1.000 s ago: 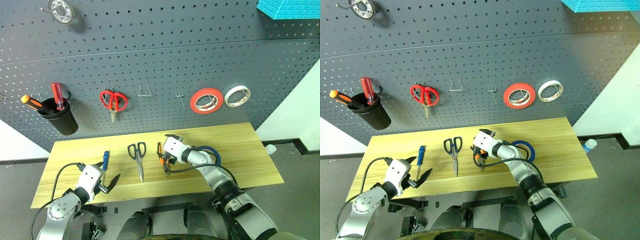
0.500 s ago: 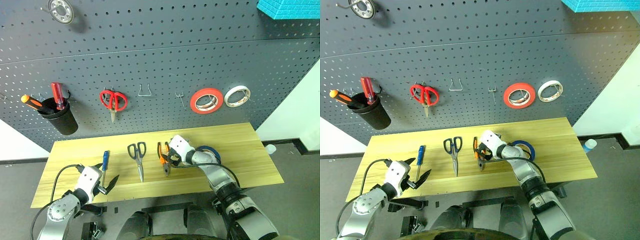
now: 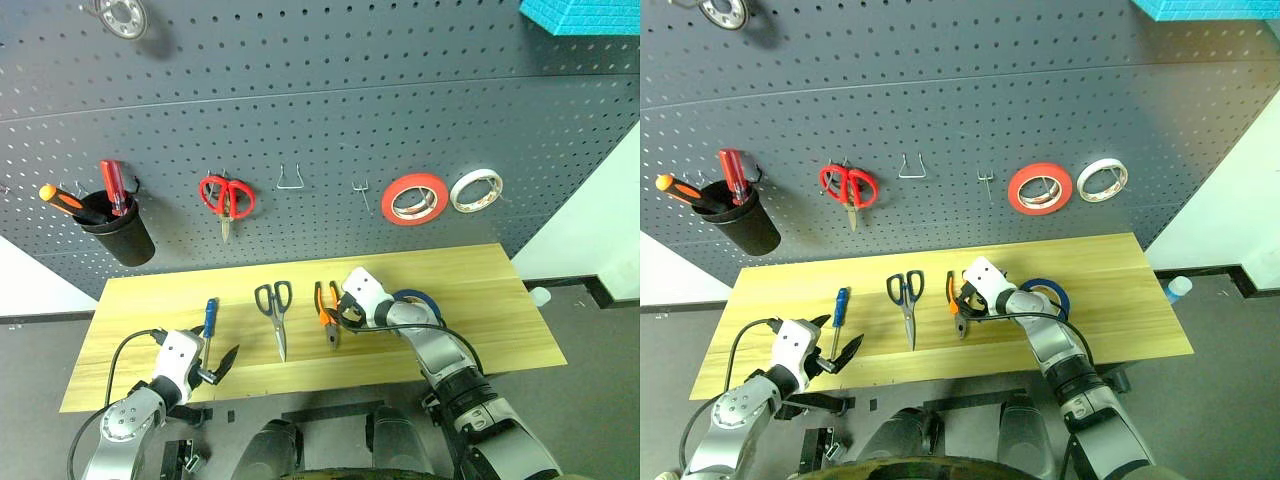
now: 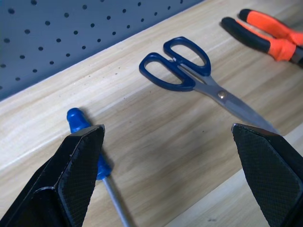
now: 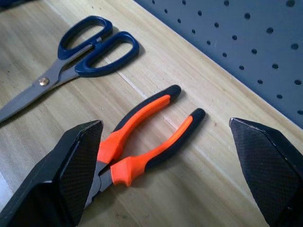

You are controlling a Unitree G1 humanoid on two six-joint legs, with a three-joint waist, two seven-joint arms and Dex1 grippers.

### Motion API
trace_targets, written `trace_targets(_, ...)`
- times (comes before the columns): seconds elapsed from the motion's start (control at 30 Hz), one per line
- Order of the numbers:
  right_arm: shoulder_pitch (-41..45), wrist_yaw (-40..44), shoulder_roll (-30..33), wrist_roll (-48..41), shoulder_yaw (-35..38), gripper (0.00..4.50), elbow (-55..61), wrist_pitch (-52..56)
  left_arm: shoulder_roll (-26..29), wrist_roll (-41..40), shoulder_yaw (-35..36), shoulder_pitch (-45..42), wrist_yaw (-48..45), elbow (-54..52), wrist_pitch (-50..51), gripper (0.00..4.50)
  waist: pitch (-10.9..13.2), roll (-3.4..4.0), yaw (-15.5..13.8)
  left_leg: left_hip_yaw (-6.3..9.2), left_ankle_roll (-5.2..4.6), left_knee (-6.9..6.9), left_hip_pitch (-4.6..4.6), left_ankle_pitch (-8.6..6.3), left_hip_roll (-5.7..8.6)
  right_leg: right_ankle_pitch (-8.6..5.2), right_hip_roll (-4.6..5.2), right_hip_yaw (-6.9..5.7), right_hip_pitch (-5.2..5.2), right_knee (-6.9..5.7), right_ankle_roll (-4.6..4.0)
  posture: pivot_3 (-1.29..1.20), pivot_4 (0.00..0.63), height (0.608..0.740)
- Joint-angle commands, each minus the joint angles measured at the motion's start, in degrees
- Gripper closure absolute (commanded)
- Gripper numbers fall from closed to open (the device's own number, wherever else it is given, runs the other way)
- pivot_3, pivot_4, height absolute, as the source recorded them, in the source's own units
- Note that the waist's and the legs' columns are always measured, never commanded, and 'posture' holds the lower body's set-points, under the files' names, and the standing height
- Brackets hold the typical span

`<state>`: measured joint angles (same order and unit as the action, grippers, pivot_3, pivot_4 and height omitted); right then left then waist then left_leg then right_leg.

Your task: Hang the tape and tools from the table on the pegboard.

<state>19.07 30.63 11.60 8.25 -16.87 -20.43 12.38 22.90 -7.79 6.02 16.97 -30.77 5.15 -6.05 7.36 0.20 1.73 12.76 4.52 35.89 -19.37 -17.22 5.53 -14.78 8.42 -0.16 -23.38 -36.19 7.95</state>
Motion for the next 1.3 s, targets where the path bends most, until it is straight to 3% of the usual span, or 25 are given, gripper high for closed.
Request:
trace_targets(0.03, -0.71, 0.08, -0.74, -2.11, 1.41, 0.04, 5.65, 1.3, -1.45, -3.86, 4.14, 0.59, 3.08, -5.83, 2.5, 0.0, 0.68, -0.14, -0.67, 0.0, 0.0, 0.0, -0.03, 0.0, -0.02, 0.0, -0.02, 0.01, -0.03, 0.01, 0.0, 0.04, 0.183, 0.738)
trace_targets(0.2, -1.94, 0.11, -1.17, -2.65, 0.91, 0.04, 10.29, 3.57, -2.52, -3.11, 7.41, 1.53, 8.85, -10.53, 5.46, 0.0, 2.71, -0.3, -1.29, 0.0, 0.01, -0.01, -0.12, -0.01, -0.26, 0.02, -0.25, 0.02, -0.12, 0.03, -0.06, 0.04, 0.222, 0.738)
trace_targets(0.37, -3.05, 0.21, -0.47, -1.26, -1.09, 0.04, 13.37, 8.25, -1.1, -1.02, 6.12, 1.95, 8.22, -11.19, 5.52, 0.0, 4.23, -0.37, -1.16, -0.03, 0.01, -0.03, -0.2, -0.02, -0.3, 0.03, -0.3, 0.03, -0.2, 0.07, -0.09, 0.02, 0.241, 0.738)
trace_targets(0.53, -4.15, 2.9, 2.38, -3.29, -0.02, 0.04, 16.4, 12.04, 0.32, -0.96, 3.73, -0.01, 4.57, -11.59, 6.44, 0.0, 4.63, -0.32, -1.07, -0.04, 0.03, 0.15, -1.06, 0.0, -0.3, 0.12, -0.32, 0.03, -1.04, 0.04, -0.2, 0.02, 0.24, 0.738)
trace_targets(0.9, -7.83, 11.3, 17.9, -4.54, 3.06, 0.04, 24.64, 14.81, 3.76, -9.72, -7.42, 0.95, -14.33, -21.27, 7.42, 0.0, 4.63, -0.34, -1.04, -0.23, 0.0, 0.19, -1.13, -0.02, -0.41, 0.16, -0.4, 0.11, -1.07, 0.14, -0.26, -0.01, 0.187, 0.738)
trace_targets(1.3, -7.69, 9.64, 19.22, -5.26, 4.65, 0.04, 19.46, 19.93, 1.52, 0.47, -20.69, -16.11, -18.55, -5.15, 5.17, 0.0, 4.41, -0.36, -0.94, -0.57, 0.03, 0.52, -1.09, 0.01, -0.51, 0.64, -0.59, 0.38, -1.03, 0.21, -0.25, -0.07, 0.131, 0.738)
